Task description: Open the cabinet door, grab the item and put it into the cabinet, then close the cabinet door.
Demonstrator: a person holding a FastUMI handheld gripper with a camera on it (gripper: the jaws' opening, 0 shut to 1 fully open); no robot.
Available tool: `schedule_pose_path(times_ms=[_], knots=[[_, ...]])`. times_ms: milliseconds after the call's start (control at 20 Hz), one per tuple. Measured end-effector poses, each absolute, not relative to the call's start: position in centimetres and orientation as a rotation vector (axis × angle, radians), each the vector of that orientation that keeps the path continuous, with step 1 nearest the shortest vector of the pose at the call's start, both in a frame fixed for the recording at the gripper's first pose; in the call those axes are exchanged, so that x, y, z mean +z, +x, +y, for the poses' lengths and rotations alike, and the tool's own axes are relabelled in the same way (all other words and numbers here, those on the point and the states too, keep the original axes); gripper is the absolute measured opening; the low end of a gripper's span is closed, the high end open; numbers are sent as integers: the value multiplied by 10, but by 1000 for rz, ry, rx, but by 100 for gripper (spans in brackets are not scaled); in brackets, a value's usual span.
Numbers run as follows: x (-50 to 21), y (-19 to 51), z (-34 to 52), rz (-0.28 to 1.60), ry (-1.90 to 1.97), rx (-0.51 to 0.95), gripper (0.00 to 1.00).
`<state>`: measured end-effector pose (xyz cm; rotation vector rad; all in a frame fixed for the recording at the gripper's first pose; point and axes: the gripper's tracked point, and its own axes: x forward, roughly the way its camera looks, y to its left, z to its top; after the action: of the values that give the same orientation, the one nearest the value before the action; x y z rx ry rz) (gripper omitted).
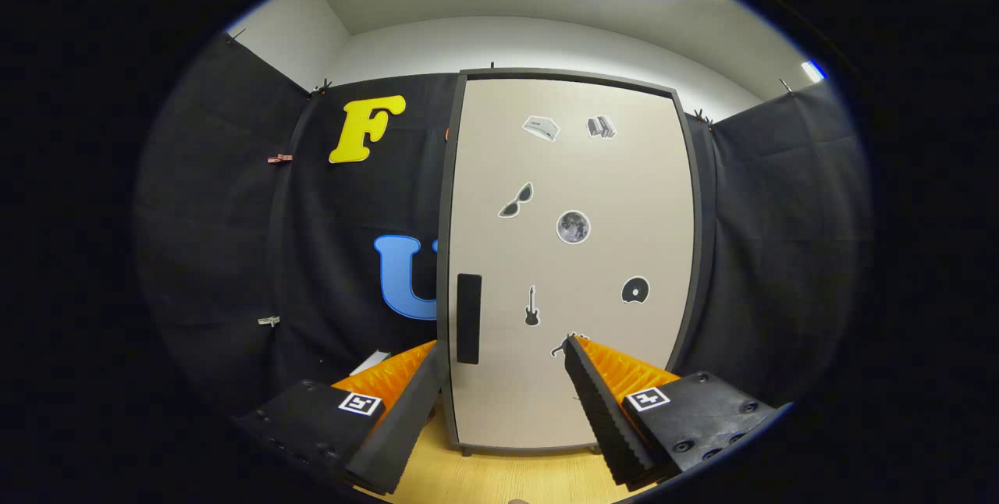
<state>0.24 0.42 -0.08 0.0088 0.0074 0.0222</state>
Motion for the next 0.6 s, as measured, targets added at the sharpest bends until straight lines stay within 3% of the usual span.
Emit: schedule_pose_path(times_ms=[600], knots=[[-4, 15, 17, -1, -32, 29, 97]])
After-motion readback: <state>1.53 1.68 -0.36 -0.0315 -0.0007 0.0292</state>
